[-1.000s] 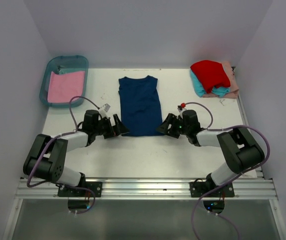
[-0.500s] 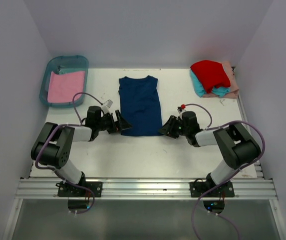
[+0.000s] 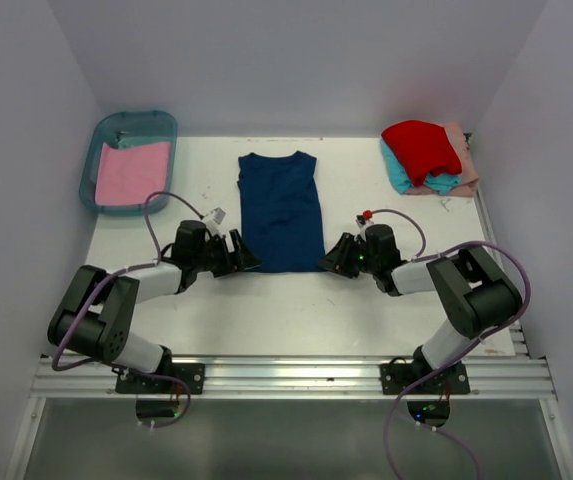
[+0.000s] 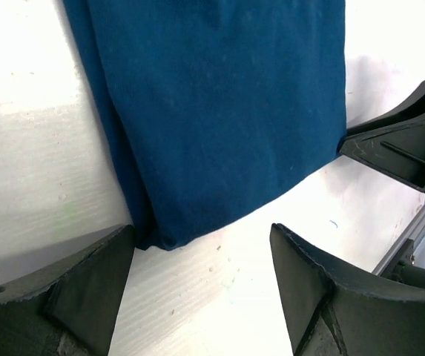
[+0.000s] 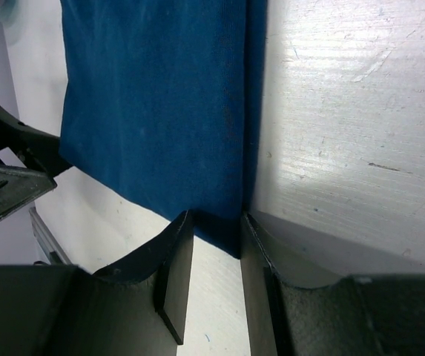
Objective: Fold and stack the t-shirts
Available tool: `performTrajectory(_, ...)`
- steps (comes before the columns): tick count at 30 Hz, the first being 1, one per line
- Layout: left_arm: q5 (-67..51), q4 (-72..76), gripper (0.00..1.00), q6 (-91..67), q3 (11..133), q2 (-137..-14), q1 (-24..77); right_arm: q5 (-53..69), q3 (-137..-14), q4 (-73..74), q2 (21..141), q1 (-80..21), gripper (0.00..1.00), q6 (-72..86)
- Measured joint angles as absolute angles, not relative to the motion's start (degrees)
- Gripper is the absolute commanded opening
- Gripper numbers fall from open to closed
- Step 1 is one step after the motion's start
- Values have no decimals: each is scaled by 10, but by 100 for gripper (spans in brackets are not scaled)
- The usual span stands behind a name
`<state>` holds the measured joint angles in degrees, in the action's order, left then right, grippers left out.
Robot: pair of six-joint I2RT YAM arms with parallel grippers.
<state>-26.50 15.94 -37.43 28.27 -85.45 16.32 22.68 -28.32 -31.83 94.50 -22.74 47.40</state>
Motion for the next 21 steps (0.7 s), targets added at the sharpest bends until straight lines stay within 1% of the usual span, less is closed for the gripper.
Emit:
performTrajectory(5,-242,126,79,-377,293,-850,176,228,-283,-319,949,-227,29,474)
performTrajectory(9,-238,133,76,-389,297,-868,184,232,-283,-324,954,-227,29,474)
performTrajectory(10,-238,141,75,-394,298,-876,185,232,-283,-324,954,-227,27,474)
performTrajectory(13,-241,170,63,-407,302,-899,189,232,-283,-325,956,-227,23,474)
performTrajectory(14,-242,178,54,-410,302,-905,189,232,-283,-325,957,-227,21,474)
performTrajectory(15,-242,185,48,-414,301,-910,189,232,-283,-325,958,-227,20,474)
performTrajectory(16,-240,190,32,-416,299,-914,189,233,-283,-326,960,-227,18,474)
performTrajectory(17,-236,192,22,-415,296,-917,189,234,-283,-328,961,-227,15,474)
performTrajectory(18,-235,198,14,-419,290,-921,188,234,-283,-329,963,-227,13,473)
performTrajectory(19,-236,202,0,-422,286,-922,188,235,-283,-330,964,-227,11,474)
performTrajectory(21,-237,209,0,-425,282,-922,189,237,-283,-333,968,-227,5,473)
